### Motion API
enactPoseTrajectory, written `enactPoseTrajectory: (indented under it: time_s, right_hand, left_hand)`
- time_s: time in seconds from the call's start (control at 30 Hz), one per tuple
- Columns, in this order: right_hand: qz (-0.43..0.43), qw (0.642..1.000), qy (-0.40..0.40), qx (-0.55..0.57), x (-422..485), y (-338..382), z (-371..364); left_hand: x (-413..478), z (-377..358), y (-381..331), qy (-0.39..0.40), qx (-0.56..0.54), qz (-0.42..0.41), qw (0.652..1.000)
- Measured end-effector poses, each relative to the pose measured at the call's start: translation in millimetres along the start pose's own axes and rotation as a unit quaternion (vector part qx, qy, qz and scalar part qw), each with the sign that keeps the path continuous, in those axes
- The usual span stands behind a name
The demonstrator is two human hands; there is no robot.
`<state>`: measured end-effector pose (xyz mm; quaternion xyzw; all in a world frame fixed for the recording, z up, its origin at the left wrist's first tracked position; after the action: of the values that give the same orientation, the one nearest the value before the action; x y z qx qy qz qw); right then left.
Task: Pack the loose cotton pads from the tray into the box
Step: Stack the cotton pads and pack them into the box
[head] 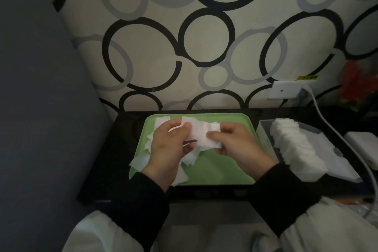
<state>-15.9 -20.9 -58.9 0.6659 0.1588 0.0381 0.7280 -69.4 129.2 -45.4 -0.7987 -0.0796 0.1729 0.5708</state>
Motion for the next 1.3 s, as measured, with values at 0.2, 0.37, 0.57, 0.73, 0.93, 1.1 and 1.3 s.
enactPoseTrajectory:
  time_s: [0.2,0.37,0.57,0.73,0.93,1.1,1.3]
  right_hand:
    - [-0.020,0.998,0.041,0.036,0,0,-7]
    - [-0.003,0.996,0.057,0.063,-1,4,-8]
    - [-0.009,0.992,0.062,0.113,-4,6,-8]
    - [-0.019,0.987,0.082,0.139,-1,4,-7]
    - [-0.029,0.980,0.096,0.175,1,5,-10]
    - [-0.014,0.980,0.134,0.144,-3,7,-11]
    - [0.038,0.972,0.182,0.141,-5,7,-23]
  left_hand:
    - [-2,-6,0,0.069,0.016,-0.009,0.997]
    - [0,-5,2,0.071,0.050,-0.032,0.996]
    - [4,-2,7,0.036,0.100,-0.076,0.991]
    - [6,-2,8,0.026,0.113,-0.096,0.989]
    - [10,3,9,0.007,0.215,-0.131,0.968]
    - [9,9,11,-0.003,0.223,-0.112,0.968]
    - [1,26,2,0.118,0.043,0.055,0.990]
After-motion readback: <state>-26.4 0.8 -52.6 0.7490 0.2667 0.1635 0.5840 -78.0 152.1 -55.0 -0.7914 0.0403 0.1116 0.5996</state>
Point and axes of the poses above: each hand's wrist, its own x-axis towards the middle knuckle, its own z-axis out of the back of the hand, y = z × x, the point moved 2 cm from there along x, towards the middle knuckle, and after that the axes turned 3 degrees about y, right-handed, at the moved point
